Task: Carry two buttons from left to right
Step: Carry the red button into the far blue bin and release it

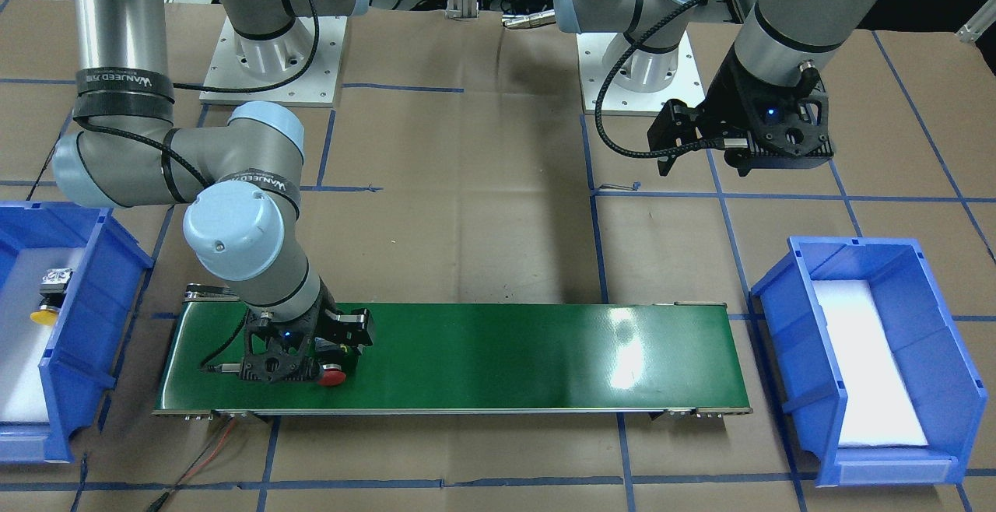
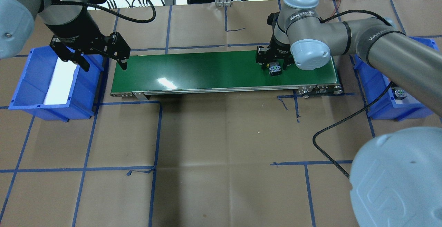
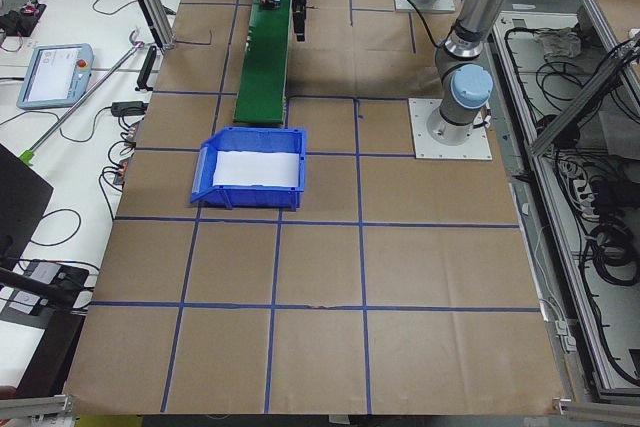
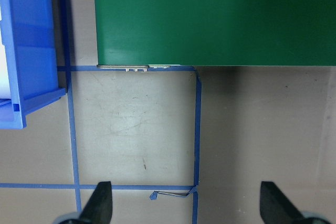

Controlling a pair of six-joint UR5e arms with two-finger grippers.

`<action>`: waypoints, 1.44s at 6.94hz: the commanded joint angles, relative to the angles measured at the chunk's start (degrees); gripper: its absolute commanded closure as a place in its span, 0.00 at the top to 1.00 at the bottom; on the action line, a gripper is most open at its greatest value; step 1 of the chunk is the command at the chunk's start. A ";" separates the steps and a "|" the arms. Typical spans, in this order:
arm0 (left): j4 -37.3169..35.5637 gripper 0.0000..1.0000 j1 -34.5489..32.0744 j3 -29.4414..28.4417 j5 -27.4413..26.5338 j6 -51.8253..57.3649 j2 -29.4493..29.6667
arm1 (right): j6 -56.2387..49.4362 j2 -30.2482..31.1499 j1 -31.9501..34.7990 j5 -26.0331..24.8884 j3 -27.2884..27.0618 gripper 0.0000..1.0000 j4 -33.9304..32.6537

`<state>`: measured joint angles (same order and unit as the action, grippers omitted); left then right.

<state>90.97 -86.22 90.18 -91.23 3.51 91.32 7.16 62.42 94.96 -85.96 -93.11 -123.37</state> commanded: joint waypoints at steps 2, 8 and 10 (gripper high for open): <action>0.00 1.00 0.00 0.00 0.00 0.00 -0.01 | -1.01 0.59 -0.48 -1.49 0.47 0.07 1.45; 0.00 1.00 0.00 0.35 0.09 0.09 -0.44 | -35.90 19.32 -27.22 -1.94 1.44 0.01 17.29; 0.00 1.00 0.00 0.26 0.09 0.09 -0.45 | -43.87 17.92 -34.99 -1.85 1.62 0.01 15.54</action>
<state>90.97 -86.22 90.50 -91.14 3.59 90.91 -31.36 80.91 64.94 -87.89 -91.56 -106.86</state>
